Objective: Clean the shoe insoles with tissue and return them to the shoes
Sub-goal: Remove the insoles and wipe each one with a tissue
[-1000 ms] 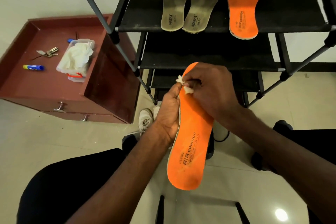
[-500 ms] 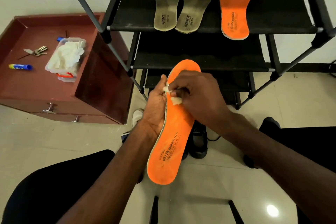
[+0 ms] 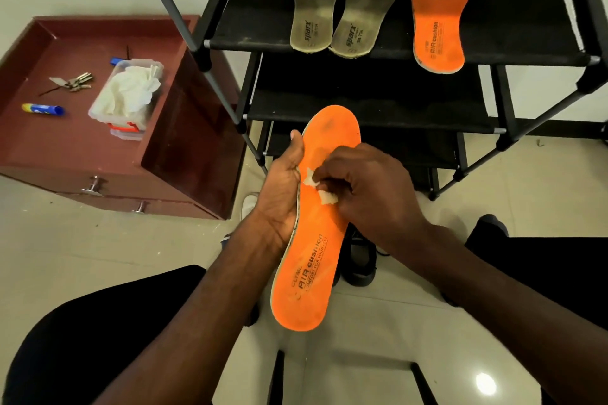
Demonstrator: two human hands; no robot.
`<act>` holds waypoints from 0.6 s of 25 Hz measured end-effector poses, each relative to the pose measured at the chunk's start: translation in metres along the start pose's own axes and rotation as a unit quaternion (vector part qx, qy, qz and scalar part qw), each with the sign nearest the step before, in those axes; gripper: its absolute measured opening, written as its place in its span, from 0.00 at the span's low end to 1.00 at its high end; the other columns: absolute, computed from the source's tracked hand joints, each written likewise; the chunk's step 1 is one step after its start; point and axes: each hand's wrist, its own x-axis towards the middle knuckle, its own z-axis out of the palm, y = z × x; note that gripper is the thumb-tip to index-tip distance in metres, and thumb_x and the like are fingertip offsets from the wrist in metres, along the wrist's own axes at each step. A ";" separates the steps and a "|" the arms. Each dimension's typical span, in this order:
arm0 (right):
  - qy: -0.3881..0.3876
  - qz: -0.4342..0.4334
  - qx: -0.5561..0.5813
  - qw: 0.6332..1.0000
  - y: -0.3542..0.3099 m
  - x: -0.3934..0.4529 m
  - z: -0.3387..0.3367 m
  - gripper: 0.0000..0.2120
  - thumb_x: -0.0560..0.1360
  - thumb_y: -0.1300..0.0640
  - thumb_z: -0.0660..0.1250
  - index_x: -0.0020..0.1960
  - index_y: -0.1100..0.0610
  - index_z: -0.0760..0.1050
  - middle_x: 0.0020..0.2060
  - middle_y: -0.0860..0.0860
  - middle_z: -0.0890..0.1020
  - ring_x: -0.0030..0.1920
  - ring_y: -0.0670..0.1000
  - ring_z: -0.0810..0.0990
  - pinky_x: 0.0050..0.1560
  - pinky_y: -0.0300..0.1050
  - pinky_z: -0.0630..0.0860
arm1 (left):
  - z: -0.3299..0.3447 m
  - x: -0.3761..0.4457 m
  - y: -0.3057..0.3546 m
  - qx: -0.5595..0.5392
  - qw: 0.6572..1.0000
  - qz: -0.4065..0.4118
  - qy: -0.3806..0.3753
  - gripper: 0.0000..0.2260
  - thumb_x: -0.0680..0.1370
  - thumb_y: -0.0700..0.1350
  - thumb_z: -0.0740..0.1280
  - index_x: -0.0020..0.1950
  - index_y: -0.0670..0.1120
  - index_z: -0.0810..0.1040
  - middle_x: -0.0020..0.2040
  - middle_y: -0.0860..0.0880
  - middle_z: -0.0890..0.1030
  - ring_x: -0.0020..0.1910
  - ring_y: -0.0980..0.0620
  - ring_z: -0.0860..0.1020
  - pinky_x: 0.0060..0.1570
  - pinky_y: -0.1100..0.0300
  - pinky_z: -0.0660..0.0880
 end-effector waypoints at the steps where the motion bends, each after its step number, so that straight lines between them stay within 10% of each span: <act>1: 0.023 0.016 -0.037 0.999 0.007 0.003 -0.003 0.12 0.73 0.65 0.75 0.53 0.53 0.86 0.48 0.46 0.86 0.48 0.52 0.80 0.48 0.55 0.78 | 0.000 -0.001 -0.001 0.006 1.000 -0.003 0.009 0.31 0.85 0.65 0.53 0.71 0.41 0.78 0.60 0.41 0.84 0.55 0.45 0.84 0.61 0.49 0.81; 7: 0.007 -0.001 0.030 1.000 0.000 0.014 0.007 0.09 0.74 0.63 0.73 0.50 0.53 0.86 0.45 0.44 0.85 0.47 0.50 0.78 0.45 0.51 0.77 | 0.004 0.002 0.005 -0.015 1.000 0.015 0.019 0.32 0.86 0.62 0.52 0.58 0.39 0.86 0.45 0.42 0.84 0.41 0.48 0.84 0.41 0.55 0.84; 12: 0.029 0.045 -0.074 0.996 0.028 0.017 -0.005 0.10 0.75 0.63 0.74 0.53 0.51 0.87 0.49 0.45 0.86 0.47 0.51 0.77 0.45 0.46 0.73 | -0.002 0.004 -0.001 0.016 0.998 0.005 0.055 0.31 0.85 0.64 0.53 0.73 0.41 0.76 0.64 0.38 0.83 0.59 0.41 0.84 0.59 0.45 0.81; 15: 0.047 0.066 -0.046 0.996 0.022 0.026 0.000 0.10 0.75 0.64 0.73 0.53 0.53 0.86 0.48 0.45 0.85 0.48 0.51 0.77 0.43 0.50 0.78 | 0.000 0.005 0.003 0.012 0.999 0.018 0.035 0.31 0.85 0.64 0.53 0.72 0.42 0.78 0.59 0.40 0.84 0.55 0.42 0.84 0.58 0.46 0.82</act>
